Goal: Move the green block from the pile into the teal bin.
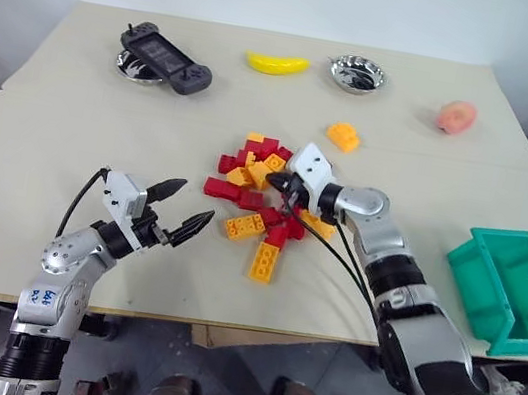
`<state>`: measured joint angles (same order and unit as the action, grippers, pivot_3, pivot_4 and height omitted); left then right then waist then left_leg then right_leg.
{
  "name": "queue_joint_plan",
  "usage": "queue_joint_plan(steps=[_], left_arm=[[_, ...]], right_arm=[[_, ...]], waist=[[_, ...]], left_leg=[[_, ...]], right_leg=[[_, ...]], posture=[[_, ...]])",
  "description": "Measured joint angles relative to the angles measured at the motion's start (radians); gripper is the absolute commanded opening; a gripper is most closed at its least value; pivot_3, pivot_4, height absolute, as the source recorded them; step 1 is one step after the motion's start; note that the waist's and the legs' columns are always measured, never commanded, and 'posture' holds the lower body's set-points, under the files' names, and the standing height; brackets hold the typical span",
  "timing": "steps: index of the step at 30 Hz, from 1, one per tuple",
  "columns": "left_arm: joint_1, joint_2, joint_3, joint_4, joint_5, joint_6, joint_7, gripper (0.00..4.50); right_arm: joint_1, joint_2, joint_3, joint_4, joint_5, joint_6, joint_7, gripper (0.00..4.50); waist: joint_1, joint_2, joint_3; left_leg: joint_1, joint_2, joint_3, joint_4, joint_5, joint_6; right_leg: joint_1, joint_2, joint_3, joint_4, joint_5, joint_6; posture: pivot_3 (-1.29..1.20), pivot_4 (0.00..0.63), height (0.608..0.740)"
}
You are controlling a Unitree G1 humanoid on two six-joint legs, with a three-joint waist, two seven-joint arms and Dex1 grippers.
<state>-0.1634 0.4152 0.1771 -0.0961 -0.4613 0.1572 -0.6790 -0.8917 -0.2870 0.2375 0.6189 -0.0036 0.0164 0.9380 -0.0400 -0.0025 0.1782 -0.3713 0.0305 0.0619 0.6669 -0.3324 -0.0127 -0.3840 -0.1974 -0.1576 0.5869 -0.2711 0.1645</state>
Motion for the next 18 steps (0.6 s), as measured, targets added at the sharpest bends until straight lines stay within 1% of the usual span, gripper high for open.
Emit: queue_joint_plan(steps=[2, 3, 5, 7, 8, 10, 12, 14, 18], left_arm=[[0.010, 0.001, 0.006, 0.000, 0.001, -0.004, 0.000, 4.50], [0.019, 0.001, 0.009, 0.000, 0.002, -0.006, 0.000, 4.50], [0.023, 0.001, 0.010, 0.001, 0.002, -0.007, -0.001, 4.50], [0.024, 0.001, 0.010, 0.000, 0.002, -0.013, -0.002, 4.50], [0.025, 0.001, 0.011, 0.000, 0.001, -0.017, -0.003, 4.50], [0.029, 0.001, 0.012, -0.001, 0.001, -0.027, -0.013, 4.50], [0.039, 0.012, 0.016, -0.003, -0.001, -0.034, -0.027, 4.50], [0.056, 0.033, 0.039, -0.002, -0.002, -0.039, -0.039, 4.50], [0.072, 0.067, 0.026, -0.015, -0.002, -0.045, -0.099, 4.50]], right_arm=[[0.062, -0.057, 0.020, -0.160, 0.012, 0.088, 0.069, 0.07], [0.100, -0.071, 0.019, -0.238, 0.023, 0.136, 0.082, 0.07], [0.143, -0.084, 0.015, -0.319, 0.042, 0.190, 0.082, 0.07], [0.163, -0.098, -0.017, -0.371, 0.075, 0.217, 0.081, 0.07], [0.164, -0.109, -0.039, -0.392, 0.094, 0.229, 0.081, 0.24], [0.170, -0.143, -0.097, -0.445, 0.150, 0.274, 0.084, 0.68], [0.204, -0.221, -0.157, -0.487, 0.193, 0.317, 0.100, 1.34], [0.254, -0.311, -0.212, -0.467, 0.192, 0.320, 0.099, 2.03], [0.287, -0.380, -0.246, -0.367, 0.177, 0.286, 0.077, 3.43]], waist=[[0.012, 0.000, 0.000], [0.014, 0.000, 0.000], [0.013, 0.000, 0.000], [0.013, 0.000, 0.000], [0.013, 0.000, 0.000], [0.015, 0.000, 0.000], [0.024, -0.001, 0.000], [0.031, -0.001, 0.000], [0.030, 0.000, 0.000]], left_leg=[[0.000, 0.000, 0.000, 0.000, 0.000, 0.000], [0.000, 0.000, 0.000, 0.001, 0.000, 0.000], [0.000, 0.000, 0.000, 0.002, 0.000, 0.000], [0.000, 0.000, 0.000, 0.002, 0.000, 0.000], [0.000, 0.000, 0.000, 0.002, 0.000, 0.000], [0.000, 0.000, 0.000, 0.001, 0.000, 0.000], [0.000, 0.000, 0.000, 0.001, -0.001, 0.000], [0.000, 0.000, 0.001, 0.001, -0.001, 0.000], [0.000, 0.000, 0.003, 0.000, -0.001, 0.000]], right_leg=[[0.001, 0.000, 0.000, 0.000, 0.000, 0.000], [0.001, 0.000, 0.000, 0.000, 0.000, 0.000], [0.000, 0.000, 0.000, 0.001, 0.000, 0.000], [0.000, 0.000, 0.000, 0.001, 0.000, 0.000], [0.000, 0.000, 0.000, 0.001, 0.000, 0.000], [0.000, 0.000, 0.000, 0.001, 0.000, 0.000], [0.000, 0.000, 0.000, 0.000, 0.000, 0.000], [0.000, 0.000, 0.000, -0.001, 0.000, 0.000], [-0.001, 0.000, 0.001, -0.001, 0.000, 0.000]], posture=[[0.00, 0.150, 0.740], [0.00, 0.150, 0.740], [0.00, 0.150, 0.740], [0.00, 0.150, 0.740], [0.00, 0.150, 0.740], [0.00, 0.150, 0.740], [0.00, 0.150, 0.740], [0.00, 0.150, 0.740], [0.00, 0.150, 0.740]])
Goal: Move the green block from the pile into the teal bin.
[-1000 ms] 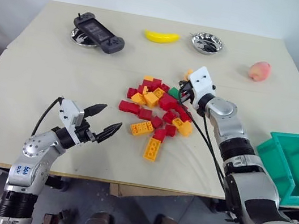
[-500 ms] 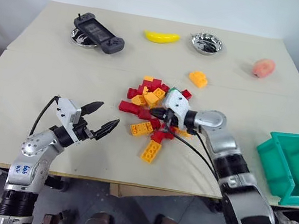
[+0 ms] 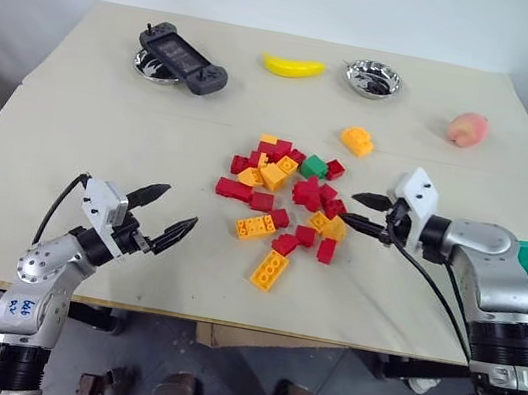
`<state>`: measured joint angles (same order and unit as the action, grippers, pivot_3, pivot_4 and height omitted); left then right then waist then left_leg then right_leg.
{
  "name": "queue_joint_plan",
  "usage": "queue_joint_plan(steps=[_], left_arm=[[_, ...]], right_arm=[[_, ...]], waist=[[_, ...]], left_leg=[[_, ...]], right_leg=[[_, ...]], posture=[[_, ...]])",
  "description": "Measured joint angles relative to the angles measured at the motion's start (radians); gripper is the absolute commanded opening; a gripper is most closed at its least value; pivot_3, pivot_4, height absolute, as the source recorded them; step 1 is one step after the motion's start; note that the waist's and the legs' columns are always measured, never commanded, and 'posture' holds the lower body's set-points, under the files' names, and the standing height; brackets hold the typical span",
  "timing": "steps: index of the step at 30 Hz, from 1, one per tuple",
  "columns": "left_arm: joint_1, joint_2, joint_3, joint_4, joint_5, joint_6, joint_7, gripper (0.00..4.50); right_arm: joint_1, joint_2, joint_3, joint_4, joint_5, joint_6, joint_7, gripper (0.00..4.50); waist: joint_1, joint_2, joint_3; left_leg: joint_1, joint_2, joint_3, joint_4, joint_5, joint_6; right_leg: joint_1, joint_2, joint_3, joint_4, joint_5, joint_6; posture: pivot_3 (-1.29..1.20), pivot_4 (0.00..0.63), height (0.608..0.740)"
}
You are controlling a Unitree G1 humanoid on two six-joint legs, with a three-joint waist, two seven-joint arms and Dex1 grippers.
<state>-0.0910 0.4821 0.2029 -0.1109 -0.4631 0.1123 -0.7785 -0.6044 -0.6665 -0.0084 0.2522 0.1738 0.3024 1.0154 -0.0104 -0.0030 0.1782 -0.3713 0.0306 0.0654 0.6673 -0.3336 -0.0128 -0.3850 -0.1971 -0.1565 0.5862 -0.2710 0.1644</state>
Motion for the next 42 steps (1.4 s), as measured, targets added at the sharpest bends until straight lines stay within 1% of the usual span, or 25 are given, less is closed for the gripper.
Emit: queue_joint_plan(steps=[2, 3, 4, 7, 10, 14, 17, 21, 25, 28, 33, 38, 42], left_arm=[[0.016, 0.012, -0.012, -0.013, 0.000, -0.006, -0.032, 4.50], [0.025, 0.019, -0.015, -0.019, 0.000, -0.008, -0.045, 4.50], [0.028, 0.028, -0.019, -0.022, 0.000, -0.009, -0.059, 4.50], [0.024, 0.033, -0.023, -0.038, 0.000, -0.019, -0.071, 4.50], [0.017, 0.028, -0.028, -0.040, 0.003, -0.025, -0.064, 4.50], [0.006, 0.002, -0.042, -0.040, 0.019, -0.033, -0.040, 4.50], [0.008, -0.009, -0.052, -0.040, 0.030, -0.038, -0.023, 4.50], [0.010, -0.013, -0.054, -0.040, 0.035, -0.043, -0.006, 4.50], [0.015, -0.015, -0.054, -0.042, 0.037, -0.047, 0.007, 4.50], [0.027, -0.016, -0.054, -0.047, 0.037, -0.047, 0.017, 4.50], [0.035, -0.016, -0.054, -0.063, 0.037, -0.047, 0.026, 4.50], [0.028, -0.016, -0.056, -0.070, 0.037, -0.047, 0.028, 4.50], [0.013, -0.016, -0.058, -0.068, 0.037, -0.047, 0.027, 4.50]], right_arm=[[-0.002, -0.027, -0.002, 0.063, -0.020, -0.034, -0.016, 4.14], [-0.008, -0.033, -0.002, 0.092, -0.028, -0.043, -0.019, 4.43], [-0.023, -0.030, -0.001, 0.116, -0.030, -0.043, -0.022, 4.47], [-0.102, 0.011, 0.007, 0.153, -0.030, -0.041, -0.029, 4.47], [-0.227, 0.079, 0.059, 0.221, -0.065, -0.039, -0.052, 4.47], [-0.426, 0.191, 0.197, 0.415, -0.209, 0.014, -0.155, 4.47], [-0.550, 0.291, 0.210, 0.560, -0.228, 0.030, -0.180, 4.47], [-0.680, 0.355, 0.221, 0.768, -0.262, -0.003, -0.236, 4.47], [-0.738, 0.381, 0.199, 0.906, -0.273, -0.019, -0.298, 4.47], [-0.762, 0.382, 0.199, 0.953, -0.293, -0.017, -0.311, 4.47], [-0.767, 0.378, 0.200, 0.993, -0.314, 0.002, -0.261, 4.47], [-0.760, 0.384, 0.199, 1.012, -0.325, -0.002, -0.212, 4.47], [-0.760, 0.402, 0.199, 1.014, -0.342, -0.036, -0.209, 4.47]], waist=[[-0.003, 0.000, 0.000], [-0.004, 0.000, 0.000], [-0.009, 0.000, 0.000], [-0.022, 0.000, 0.000], [-0.028, 0.000, 0.000], [-0.027, 0.000, 0.000], [-0.025, 0.001, 0.000], [-0.020, 0.001, 0.000], [-0.025, 0.001, 0.000], [-0.032, 0.001, 0.000], [-0.046, 0.001, 0.000], [-0.048, 0.001, 0.000], [-0.049, 0.001, 0.000]], left_leg=[[0.000, 0.000, 0.000, 0.000, 0.000, 0.000], [0.000, 0.000, 0.000, 0.000, 0.000, 0.000], [0.000, 0.000, 0.000, 0.000, 0.000, 0.000], [0.000, 0.000, 0.001, 0.000, 0.000, 0.000], [0.000, 0.001, 0.001, 0.000, 0.000, 0.000], [-0.002, 0.001, 0.002, 0.000, 0.000, 0.000], [-0.004, 0.001, 0.002, 0.000, 0.000, 0.000], [-0.004, 0.000, 0.002, 0.000, 0.000, 0.000], [-0.004, 0.001, 0.002, -0.001, 0.000, 0.000], [-0.003, 0.001, 0.002, -0.001, 0.000, 0.000], [-0.004, 0.001, 0.002, -0.001, 0.000, 0.000], [-0.003, 0.001, 0.002, -0.001, 0.000, 0.000], [-0.003, 0.001, 0.002, -0.001, 0.000, 0.000]], right_leg=[[0.000, 0.000, 0.000, 0.000, 0.000, 0.000], [-0.001, 0.000, 0.000, 0.000, 0.000, 0.000], [-0.001, 0.000, 0.000, 0.000, 0.000, 0.000], [-0.001, 0.000, 0.001, 0.001, 0.000, 0.000], [-0.002, 0.000, 0.001, 0.002, 0.000, 0.000], [-0.005, 0.000, 0.002, 0.003, 0.000, 0.000], [-0.007, 0.000, 0.001, 0.004, 0.000, 0.000], [-0.006, 0.000, 0.001, 0.003, 0.000, 0.000], [-0.006, 0.000, 0.001, 0.003, 0.000, 0.000], [-0.006, 0.000, 0.001, 0.003, 0.000, 0.000], [-0.007, 0.000, 0.001, 0.003, 0.000, 0.000], [-0.007, 0.000, 0.001, 0.004, 0.000, 0.000], [-0.007, 0.000, 0.001, 0.004, 0.000, 0.000]], posture=[[0.00, 0.150, 0.740], [0.00, 0.150, 0.740], [0.00, 0.150, 0.740], [0.00, 0.150, 0.740], [0.00, 0.150, 0.740], [0.00, 0.150, 0.740], [0.00, 0.150, 0.740], [0.00, 0.150, 0.740], [0.00, 0.150, 0.740], [0.00, 0.150, 0.740], [0.00, 0.150, 0.740], [0.00, 0.150, 0.740], [0.00, 0.150, 0.740]])
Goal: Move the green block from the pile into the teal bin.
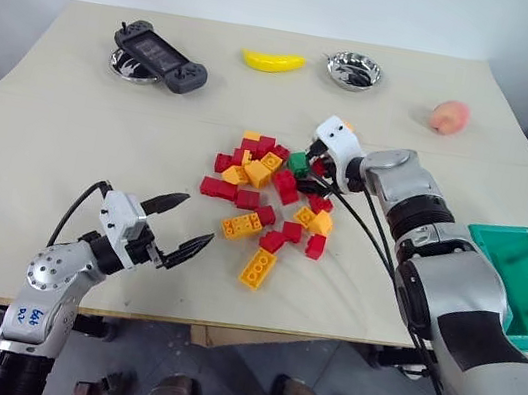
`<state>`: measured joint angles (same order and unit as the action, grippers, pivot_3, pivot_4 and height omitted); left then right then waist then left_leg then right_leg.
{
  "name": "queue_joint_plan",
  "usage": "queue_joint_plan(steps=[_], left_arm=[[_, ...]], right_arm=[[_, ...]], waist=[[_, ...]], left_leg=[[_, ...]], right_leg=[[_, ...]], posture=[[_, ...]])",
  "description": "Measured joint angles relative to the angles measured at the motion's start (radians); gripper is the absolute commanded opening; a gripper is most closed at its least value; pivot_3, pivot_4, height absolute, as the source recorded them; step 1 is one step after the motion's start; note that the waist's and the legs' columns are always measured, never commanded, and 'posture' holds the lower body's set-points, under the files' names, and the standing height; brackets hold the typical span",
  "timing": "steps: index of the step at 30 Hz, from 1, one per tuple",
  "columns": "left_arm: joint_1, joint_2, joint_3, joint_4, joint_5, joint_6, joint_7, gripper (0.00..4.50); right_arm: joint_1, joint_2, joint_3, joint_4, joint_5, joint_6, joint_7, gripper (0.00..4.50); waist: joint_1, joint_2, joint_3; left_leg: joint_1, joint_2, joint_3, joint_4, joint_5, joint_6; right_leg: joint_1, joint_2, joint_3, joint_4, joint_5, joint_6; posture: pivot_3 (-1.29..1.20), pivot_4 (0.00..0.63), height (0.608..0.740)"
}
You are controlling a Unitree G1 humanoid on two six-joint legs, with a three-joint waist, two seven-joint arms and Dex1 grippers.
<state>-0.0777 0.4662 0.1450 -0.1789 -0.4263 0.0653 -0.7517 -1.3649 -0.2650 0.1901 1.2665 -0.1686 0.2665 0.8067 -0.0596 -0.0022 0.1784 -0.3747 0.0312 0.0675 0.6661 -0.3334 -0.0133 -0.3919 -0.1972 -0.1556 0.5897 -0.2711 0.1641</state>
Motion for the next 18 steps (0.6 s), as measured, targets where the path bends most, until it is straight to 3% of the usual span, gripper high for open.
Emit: queue_joint_plan(steps=[15, 18], left_arm=[[-0.027, -0.001, -0.005, 0.010, 0.000, 0.000, -0.004, 4.50], [-0.027, 0.000, -0.005, 0.016, 0.000, 0.002, -0.005, 4.50]], right_arm=[[-0.004, 0.057, -0.047, 0.035, -0.001, -0.071, -0.078, 4.47], [-0.004, 0.073, -0.066, 0.035, 0.001, -0.089, -0.086, 3.83]], waist=[[-0.002, 0.000, 0.000], [-0.002, 0.000, 0.000]], left_leg=[[0.000, 0.000, 0.000, 0.000, 0.000, 0.000], [0.000, 0.000, 0.000, 0.000, 0.000, 0.000]], right_leg=[[0.000, 0.000, 0.000, 0.000, 0.000, 0.000], [0.000, 0.000, 0.000, 0.000, 0.000, 0.000]], posture=[[0.00, 0.150, 0.740], [0.00, 0.150, 0.740]])
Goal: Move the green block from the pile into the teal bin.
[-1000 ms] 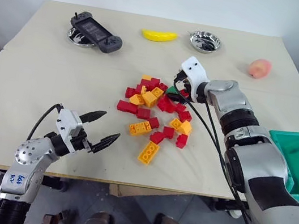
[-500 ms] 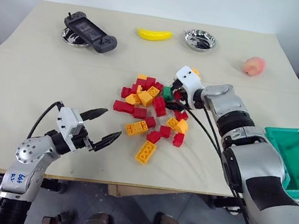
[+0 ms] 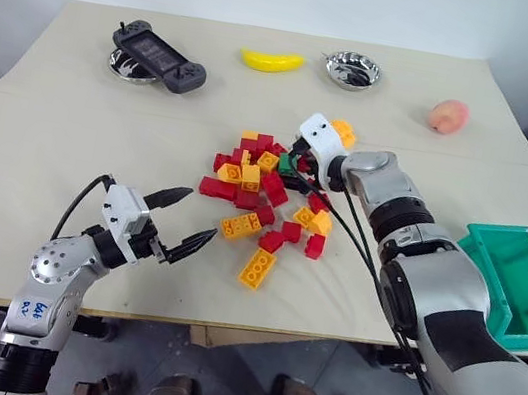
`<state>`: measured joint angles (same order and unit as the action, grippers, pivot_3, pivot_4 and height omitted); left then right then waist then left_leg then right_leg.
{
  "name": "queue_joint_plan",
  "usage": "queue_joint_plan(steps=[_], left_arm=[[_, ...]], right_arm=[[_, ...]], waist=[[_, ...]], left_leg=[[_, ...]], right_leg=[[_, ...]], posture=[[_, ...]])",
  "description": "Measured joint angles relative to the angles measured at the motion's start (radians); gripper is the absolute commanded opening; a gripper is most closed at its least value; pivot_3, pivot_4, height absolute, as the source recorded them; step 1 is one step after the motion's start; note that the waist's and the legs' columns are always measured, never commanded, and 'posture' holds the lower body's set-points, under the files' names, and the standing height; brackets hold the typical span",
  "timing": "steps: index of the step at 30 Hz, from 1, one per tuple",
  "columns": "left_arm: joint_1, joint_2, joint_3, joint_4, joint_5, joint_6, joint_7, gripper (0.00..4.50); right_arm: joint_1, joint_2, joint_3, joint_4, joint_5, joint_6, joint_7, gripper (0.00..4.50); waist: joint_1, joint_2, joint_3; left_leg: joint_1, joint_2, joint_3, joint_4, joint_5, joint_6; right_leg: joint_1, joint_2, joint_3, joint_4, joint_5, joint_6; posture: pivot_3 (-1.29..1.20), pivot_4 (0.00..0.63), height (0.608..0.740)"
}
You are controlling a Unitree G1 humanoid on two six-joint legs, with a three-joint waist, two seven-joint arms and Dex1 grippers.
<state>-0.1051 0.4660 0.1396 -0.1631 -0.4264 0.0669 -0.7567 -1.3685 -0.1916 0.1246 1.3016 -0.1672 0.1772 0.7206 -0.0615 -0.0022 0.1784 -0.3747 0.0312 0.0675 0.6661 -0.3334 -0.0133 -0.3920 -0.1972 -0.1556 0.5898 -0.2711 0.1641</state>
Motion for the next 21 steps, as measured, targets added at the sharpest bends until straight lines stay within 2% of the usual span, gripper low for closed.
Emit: queue_joint_plan(steps=[5, 21], left_arm=[[0.000, 0.001, 0.000, 0.003, 0.000, 0.004, 0.000, 4.50], [0.020, 0.000, 0.002, 0.000, 0.000, 0.008, 0.015, 4.50]], right_arm=[[0.000, 0.013, -0.016, 0.000, 0.000, -0.035, -0.001, 2.18], [0.001, -0.004, -0.015, -0.004, -0.005, -0.111, 0.034, 2.18]], waist=[[0.000, 0.000, 0.000], [0.001, 0.000, 0.000]], left_leg=[[0.000, 0.000, 0.000, 0.000, 0.000, 0.000], [0.000, 0.000, 0.000, 0.000, 0.000, 0.000]], right_leg=[[0.000, 0.000, 0.000, 0.000, 0.000, 0.000], [0.000, 0.000, 0.000, 0.000, 0.000, 0.000]], posture=[[0.00, 0.150, 0.740], [0.00, 0.150, 0.740]])
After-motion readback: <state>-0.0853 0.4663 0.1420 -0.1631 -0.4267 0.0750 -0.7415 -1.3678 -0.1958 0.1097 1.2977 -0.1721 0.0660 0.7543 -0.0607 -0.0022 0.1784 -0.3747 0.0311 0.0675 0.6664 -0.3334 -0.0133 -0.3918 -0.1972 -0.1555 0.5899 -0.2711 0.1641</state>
